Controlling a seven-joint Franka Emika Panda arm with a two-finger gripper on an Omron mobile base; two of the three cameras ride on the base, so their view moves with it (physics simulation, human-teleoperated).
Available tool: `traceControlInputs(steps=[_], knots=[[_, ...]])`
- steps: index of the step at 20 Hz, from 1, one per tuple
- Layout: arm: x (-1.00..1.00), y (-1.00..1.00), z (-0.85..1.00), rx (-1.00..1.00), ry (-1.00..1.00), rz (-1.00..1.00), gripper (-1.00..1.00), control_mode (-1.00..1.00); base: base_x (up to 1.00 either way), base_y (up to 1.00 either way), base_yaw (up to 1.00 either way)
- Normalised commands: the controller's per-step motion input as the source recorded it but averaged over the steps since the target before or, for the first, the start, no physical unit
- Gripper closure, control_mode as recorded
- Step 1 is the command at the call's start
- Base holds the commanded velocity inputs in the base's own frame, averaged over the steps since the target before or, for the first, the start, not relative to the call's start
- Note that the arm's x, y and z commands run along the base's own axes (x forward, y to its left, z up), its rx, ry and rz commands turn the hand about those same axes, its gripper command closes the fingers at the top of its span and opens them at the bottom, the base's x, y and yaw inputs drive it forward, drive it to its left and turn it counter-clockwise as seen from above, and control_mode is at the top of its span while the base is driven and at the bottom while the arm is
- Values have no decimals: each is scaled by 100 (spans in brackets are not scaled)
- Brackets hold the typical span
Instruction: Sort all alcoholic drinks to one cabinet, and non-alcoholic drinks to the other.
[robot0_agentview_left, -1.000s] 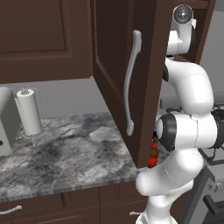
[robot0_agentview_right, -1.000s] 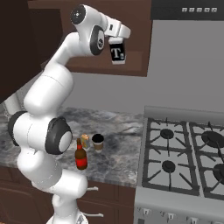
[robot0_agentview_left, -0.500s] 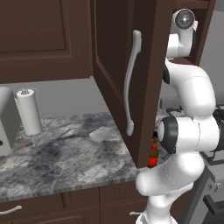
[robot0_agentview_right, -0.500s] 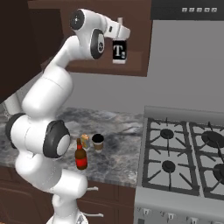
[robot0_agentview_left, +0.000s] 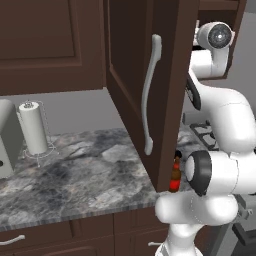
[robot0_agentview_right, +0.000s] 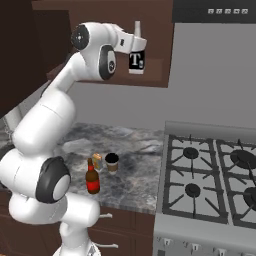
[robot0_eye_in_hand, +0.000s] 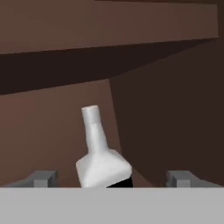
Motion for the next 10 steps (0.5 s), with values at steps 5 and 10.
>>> traceControlInputs(steps=[5, 10], knots=[[-81, 0, 14, 0, -3, 0, -100, -100, 0, 0, 0], [-80, 5, 2, 0, 3, 0, -100, -100, 0, 0, 0]])
